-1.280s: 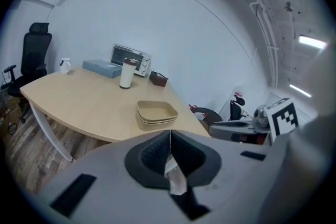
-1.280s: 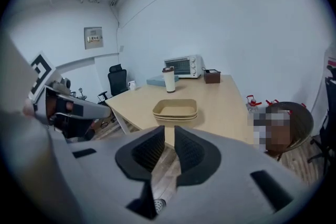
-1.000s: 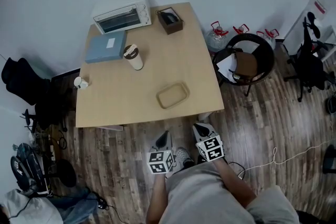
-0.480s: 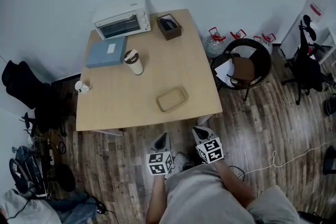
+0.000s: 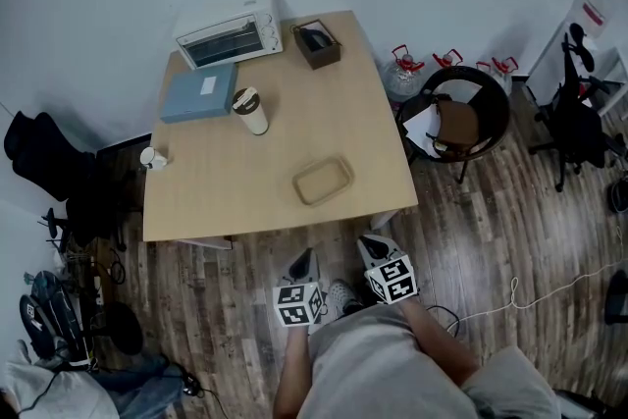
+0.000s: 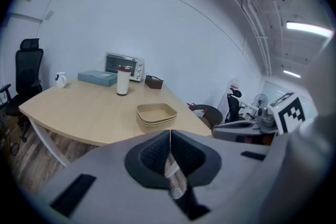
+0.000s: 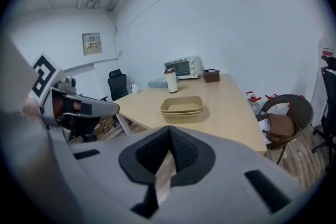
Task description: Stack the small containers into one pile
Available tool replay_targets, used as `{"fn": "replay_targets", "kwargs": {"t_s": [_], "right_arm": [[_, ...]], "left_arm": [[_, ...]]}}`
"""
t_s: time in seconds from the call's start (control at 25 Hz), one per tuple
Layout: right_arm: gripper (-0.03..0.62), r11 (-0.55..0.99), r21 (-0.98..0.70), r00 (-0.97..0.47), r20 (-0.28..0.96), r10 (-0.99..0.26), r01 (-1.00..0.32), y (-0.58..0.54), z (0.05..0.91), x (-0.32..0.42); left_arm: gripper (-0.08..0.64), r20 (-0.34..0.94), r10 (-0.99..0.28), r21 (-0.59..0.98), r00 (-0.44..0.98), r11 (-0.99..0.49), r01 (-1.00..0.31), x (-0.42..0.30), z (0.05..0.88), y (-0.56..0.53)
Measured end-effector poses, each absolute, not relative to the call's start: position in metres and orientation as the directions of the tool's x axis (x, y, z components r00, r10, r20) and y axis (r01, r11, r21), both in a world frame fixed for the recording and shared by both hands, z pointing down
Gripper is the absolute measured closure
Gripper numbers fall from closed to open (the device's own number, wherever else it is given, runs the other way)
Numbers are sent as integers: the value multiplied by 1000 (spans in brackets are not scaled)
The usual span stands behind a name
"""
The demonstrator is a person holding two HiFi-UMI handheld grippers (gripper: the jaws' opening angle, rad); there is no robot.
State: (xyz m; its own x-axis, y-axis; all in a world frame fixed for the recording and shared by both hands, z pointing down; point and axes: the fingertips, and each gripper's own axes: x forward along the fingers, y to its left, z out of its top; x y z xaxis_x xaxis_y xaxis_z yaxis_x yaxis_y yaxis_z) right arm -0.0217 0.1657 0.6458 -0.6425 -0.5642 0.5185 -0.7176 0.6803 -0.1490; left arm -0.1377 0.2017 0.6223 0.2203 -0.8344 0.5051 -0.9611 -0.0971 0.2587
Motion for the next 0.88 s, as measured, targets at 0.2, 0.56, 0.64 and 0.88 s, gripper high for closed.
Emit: {"fn": "replay_targets", "kwargs": {"t_s": [0.2,0.56,0.64,0.88], "right_arm": [[591,687,-142,-645,518,-562,-712,166,647,-21],[591,688,-152,-652,510,-560,-710,161,643,-23],[591,689,-148,-651,512,-560,-710,161,643,-23],[591,689,-148,-651,513,-559,-709,158,644,-23]], "left_arm": [[554,502,-836,257,220,-99,-961,-135,623,200],[554,498,-839,254,220,-102,-962,-136,620,196],[554,500,-838,253,219,-100,-962,-137,620,196],[554,502,-837,248,217,-101,-964,-138,620,193]]}}
